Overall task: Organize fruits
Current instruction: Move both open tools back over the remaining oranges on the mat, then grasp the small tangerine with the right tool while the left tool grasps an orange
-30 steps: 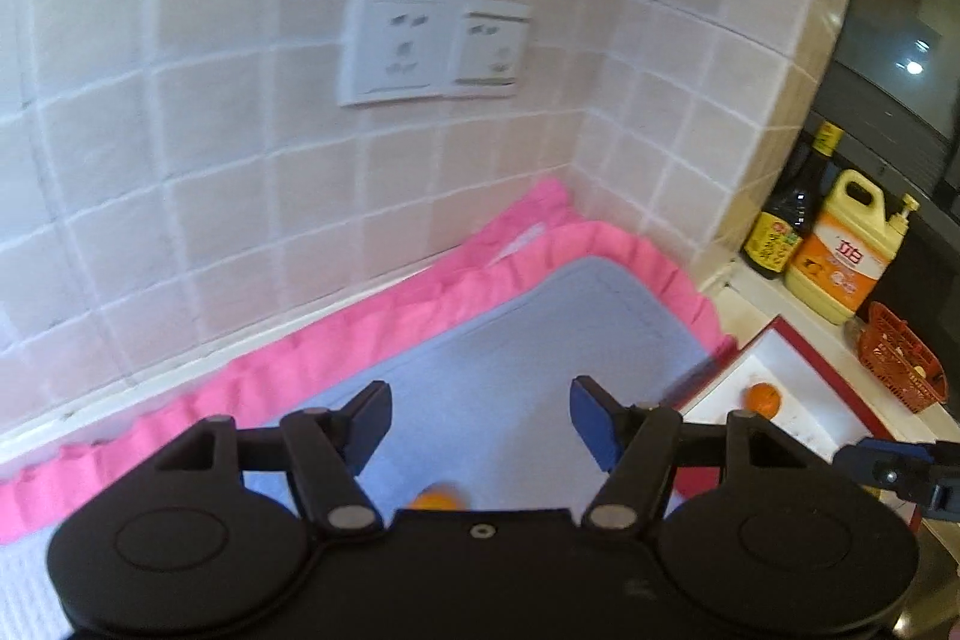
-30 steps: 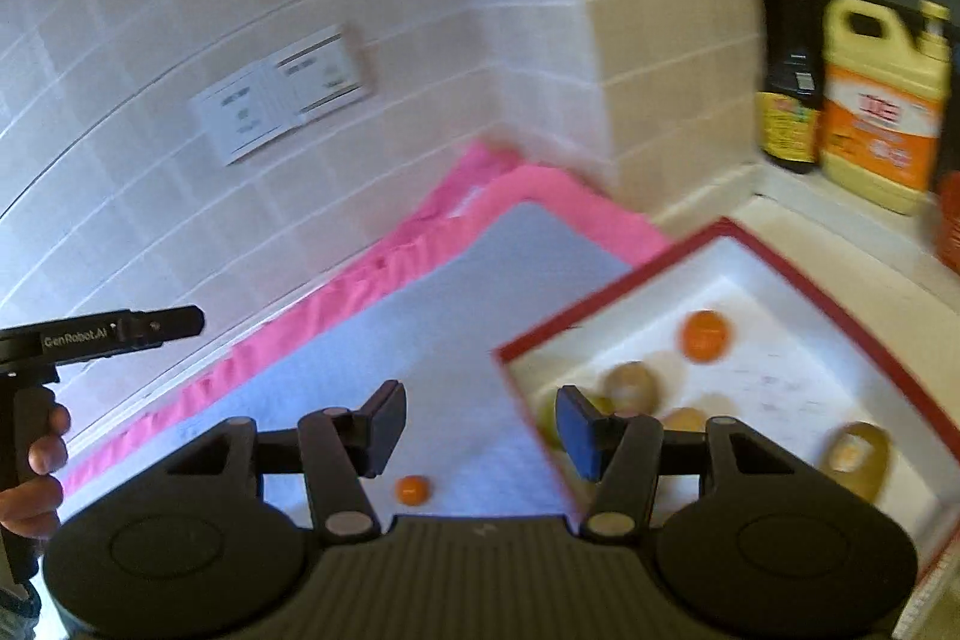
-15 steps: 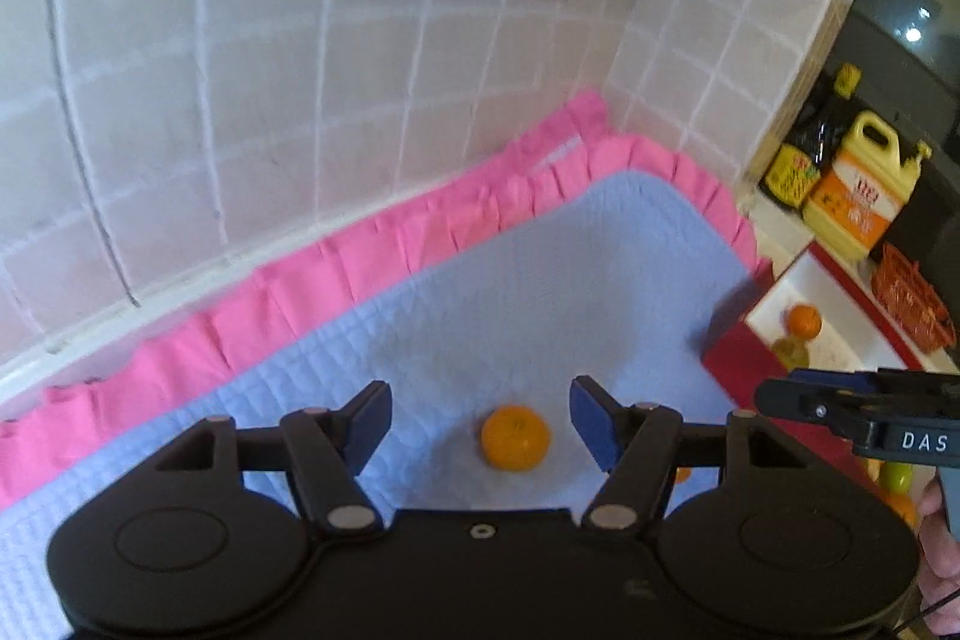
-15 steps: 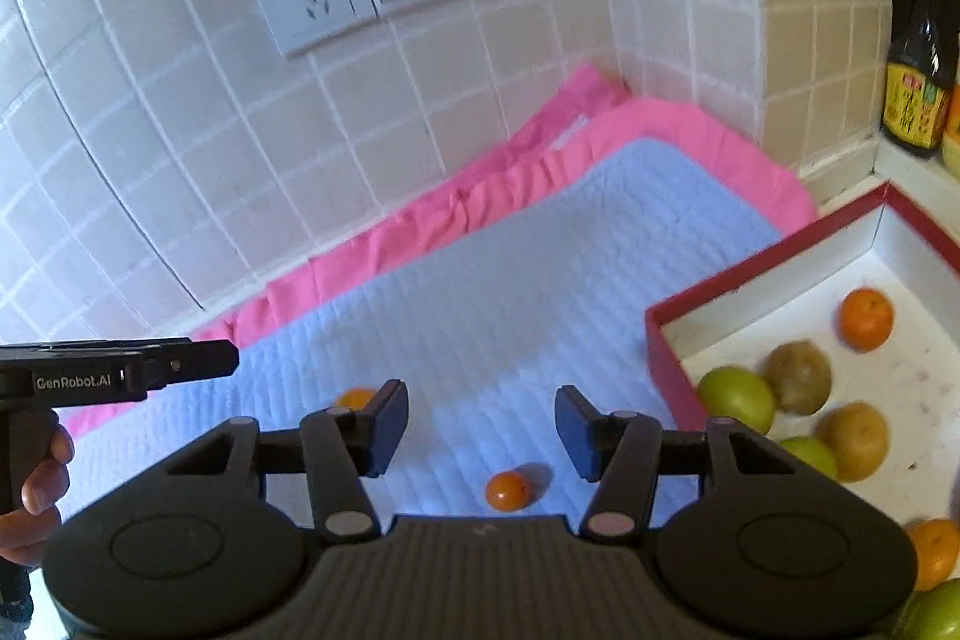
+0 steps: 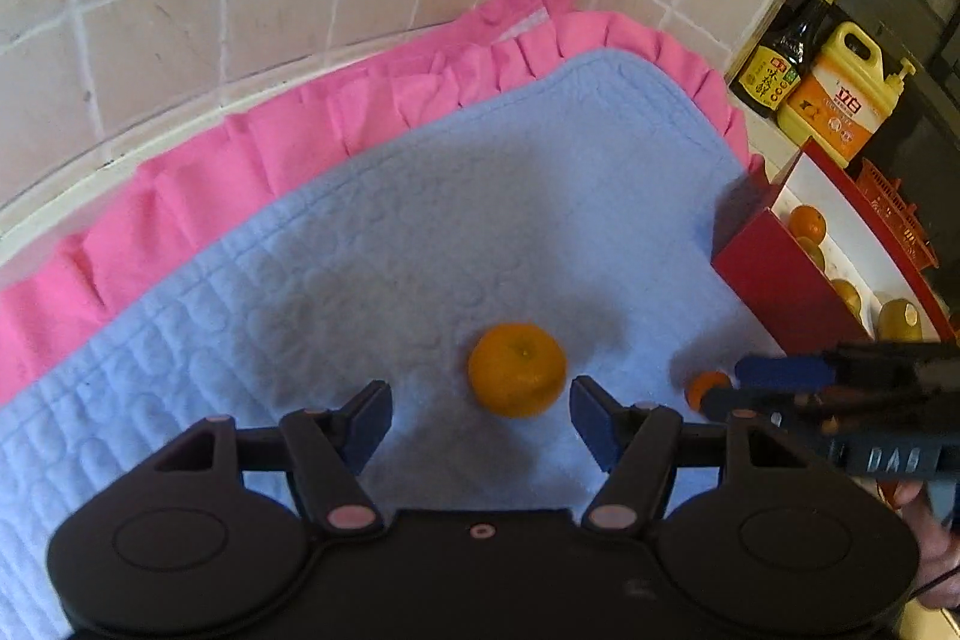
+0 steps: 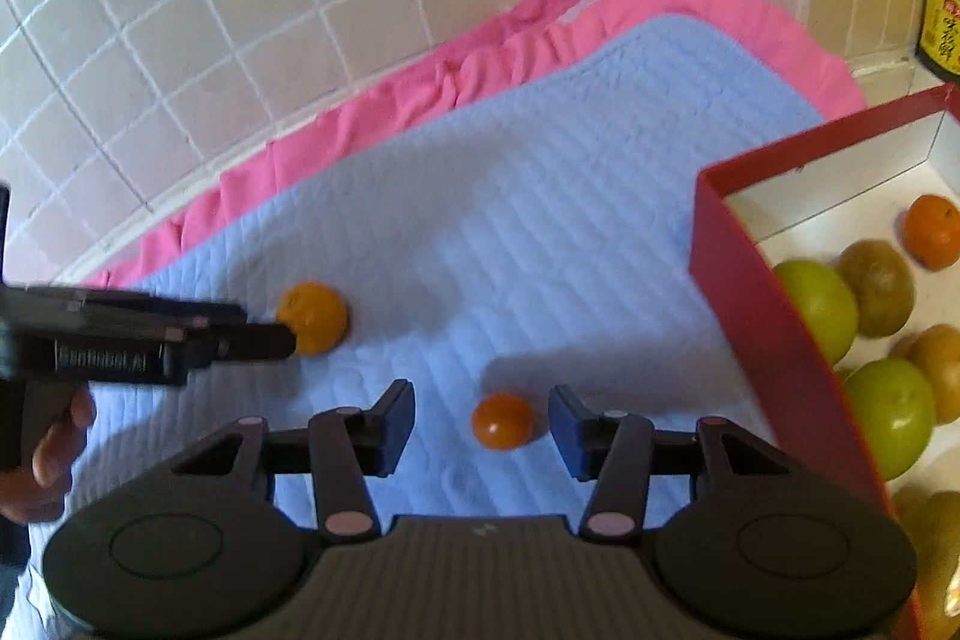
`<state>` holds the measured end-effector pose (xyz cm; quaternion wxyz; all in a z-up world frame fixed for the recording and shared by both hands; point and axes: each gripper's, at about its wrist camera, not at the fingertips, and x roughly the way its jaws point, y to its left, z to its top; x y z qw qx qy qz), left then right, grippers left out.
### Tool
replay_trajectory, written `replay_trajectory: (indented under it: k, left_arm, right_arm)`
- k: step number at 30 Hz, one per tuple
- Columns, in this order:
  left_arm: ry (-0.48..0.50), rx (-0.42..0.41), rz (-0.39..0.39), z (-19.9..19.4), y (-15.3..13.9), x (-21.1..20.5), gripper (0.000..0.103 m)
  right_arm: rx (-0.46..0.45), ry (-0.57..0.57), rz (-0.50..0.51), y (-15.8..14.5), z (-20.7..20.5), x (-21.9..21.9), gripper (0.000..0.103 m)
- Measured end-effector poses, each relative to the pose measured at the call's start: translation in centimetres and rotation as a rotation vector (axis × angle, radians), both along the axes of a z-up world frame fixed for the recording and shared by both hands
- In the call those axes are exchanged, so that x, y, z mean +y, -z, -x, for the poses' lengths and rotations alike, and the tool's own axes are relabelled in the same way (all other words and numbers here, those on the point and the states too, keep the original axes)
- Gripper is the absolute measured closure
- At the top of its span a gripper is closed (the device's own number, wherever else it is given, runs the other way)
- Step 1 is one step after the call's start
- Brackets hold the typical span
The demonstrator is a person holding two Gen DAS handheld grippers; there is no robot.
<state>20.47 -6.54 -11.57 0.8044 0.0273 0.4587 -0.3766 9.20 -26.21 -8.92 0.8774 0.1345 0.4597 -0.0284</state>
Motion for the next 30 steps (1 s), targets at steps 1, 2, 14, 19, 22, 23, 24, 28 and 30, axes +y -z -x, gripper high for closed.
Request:
replay_trajectory:
  k: [1, 2, 14, 19, 22, 23, 24, 28, 30]
  left_arm:
    - [-0.001, 0.0, 0.005, 0.0, 0.1, 0.0, 0.025]
    - [-0.002, -0.002, 0.009, -0.2, 0.1, -0.1, 0.025]
    - [0.004, -0.011, -0.001, -0.2, 0.6, -2.3, 0.025]
    - [0.001, -0.027, -0.012, -0.2, 0.6, -2.7, 0.032]
    - [-0.007, -0.043, -0.026, 0.0, 0.6, -2.9, 0.036]
    - [-0.011, -0.05, -0.031, 0.0, 0.6, -2.9, 0.042]
    - [-0.011, -0.055, -0.031, 0.1, 0.6, -2.9, 0.046]
    - [-0.009, -0.058, -0.023, 0.3, 0.3, -2.9, 0.056]
    - [-0.017, -0.078, -0.04, 0.5, 0.1, -2.8, 0.056]
  right_arm:
    - [0.006, -0.009, 0.002, 0.2, 0.1, 0.1, 0.051]
    - [0.011, -0.014, 0.007, 0.4, 0.1, 0.3, 0.051]
    - [0.012, 0.012, 0.005, 1.3, 0.0, -0.4, 0.062]
    - [0.011, 0.011, 0.021, 1.4, 0.0, -0.5, 0.071]
    - [0.013, 0.014, 0.021, 1.4, 0.0, -0.5, 0.076]
    - [0.012, 0.012, 0.024, 1.3, 0.0, -0.5, 0.076]
    - [0.009, 0.01, 0.027, 1.3, 0.1, -0.4, 0.076]
    - [0.004, 0.002, 0.036, 1.1, 0.4, -0.2, 0.077]
    - [-0.004, 0.0, 0.035, 0.9, 0.7, -0.1, 0.077]
